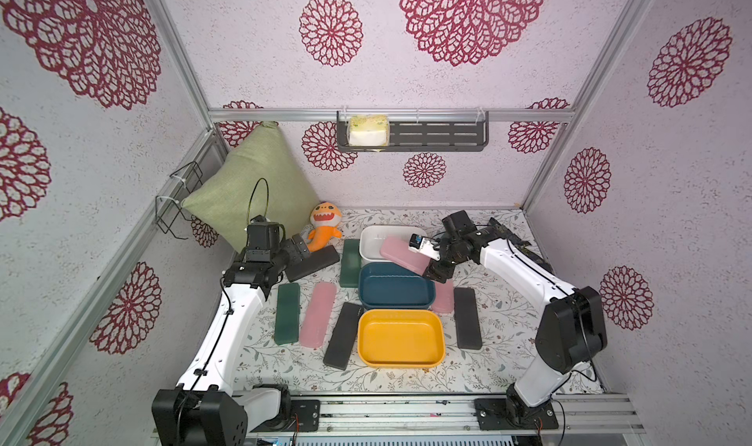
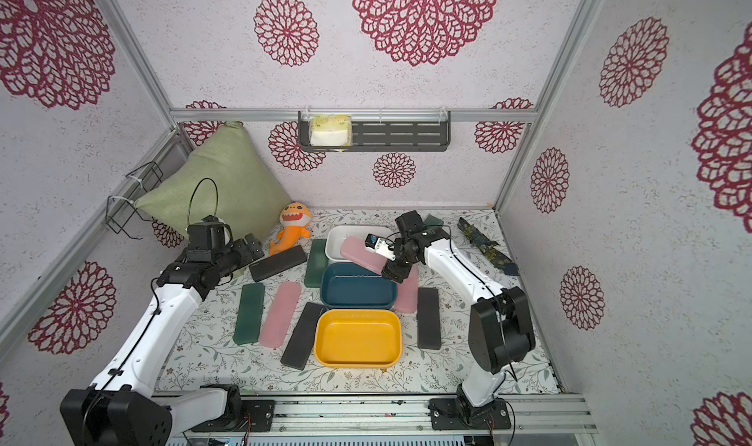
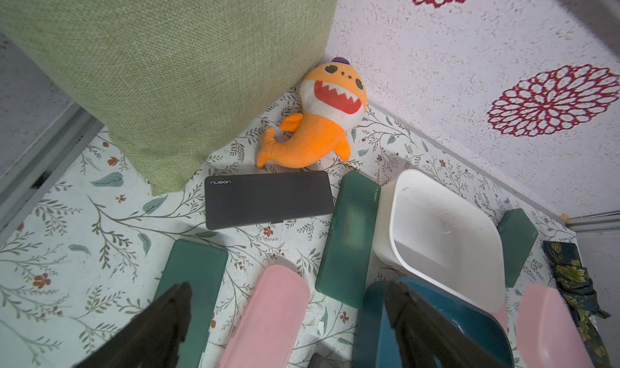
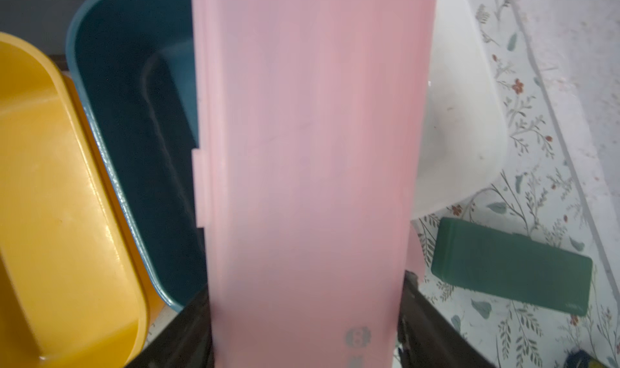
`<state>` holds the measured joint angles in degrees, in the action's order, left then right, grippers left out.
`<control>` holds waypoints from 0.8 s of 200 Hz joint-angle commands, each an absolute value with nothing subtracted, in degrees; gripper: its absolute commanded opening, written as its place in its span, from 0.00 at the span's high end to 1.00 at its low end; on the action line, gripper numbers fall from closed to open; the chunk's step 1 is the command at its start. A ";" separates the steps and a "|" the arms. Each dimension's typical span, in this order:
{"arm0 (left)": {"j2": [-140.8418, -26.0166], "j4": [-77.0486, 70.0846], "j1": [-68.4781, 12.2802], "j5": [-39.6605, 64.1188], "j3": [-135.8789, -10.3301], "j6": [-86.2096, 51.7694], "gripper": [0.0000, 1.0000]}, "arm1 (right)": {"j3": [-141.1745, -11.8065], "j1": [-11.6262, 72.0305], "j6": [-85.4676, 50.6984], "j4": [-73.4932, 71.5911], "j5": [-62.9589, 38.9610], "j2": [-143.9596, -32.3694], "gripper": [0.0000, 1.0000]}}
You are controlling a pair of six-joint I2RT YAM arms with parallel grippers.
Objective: Place the pencil cases by color into the storage box
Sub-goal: Place the pencil case at the storage box.
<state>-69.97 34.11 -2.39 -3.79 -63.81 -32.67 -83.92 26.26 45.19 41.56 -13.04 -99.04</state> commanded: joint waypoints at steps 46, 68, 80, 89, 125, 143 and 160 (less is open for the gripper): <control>-68.95 31.99 -2.67 -3.37 -63.46 -33.32 0.03 | -92.74 30.77 54.28 47.67 -9.24 -107.72 0.31; -68.74 31.98 -2.71 -3.44 -63.21 -33.23 0.03 | -94.05 31.62 55.60 49.33 -8.41 -110.21 0.31; -68.64 31.96 -2.72 -3.50 -63.11 -33.22 0.03 | -94.43 32.10 56.03 49.66 -7.96 -111.28 0.31; -68.60 32.08 -2.72 -3.64 -63.02 -33.06 0.03 | -94.62 32.46 56.40 49.88 -7.80 -111.89 0.31; -68.31 32.23 -2.70 -3.85 -63.02 -32.98 0.03 | -95.05 33.64 57.19 50.05 -8.35 -113.61 0.30; -68.31 32.26 -2.72 -3.93 -63.02 -32.85 0.03 | -95.20 33.99 57.19 50.03 -8.26 -114.74 0.30; -68.30 32.26 -2.70 -3.89 -63.02 -32.80 0.03 | -95.37 34.27 57.13 49.75 -8.17 -115.74 0.30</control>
<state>-69.23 33.26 -2.48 -3.53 -63.57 -33.06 -93.27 33.76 55.92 48.51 -7.70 -114.98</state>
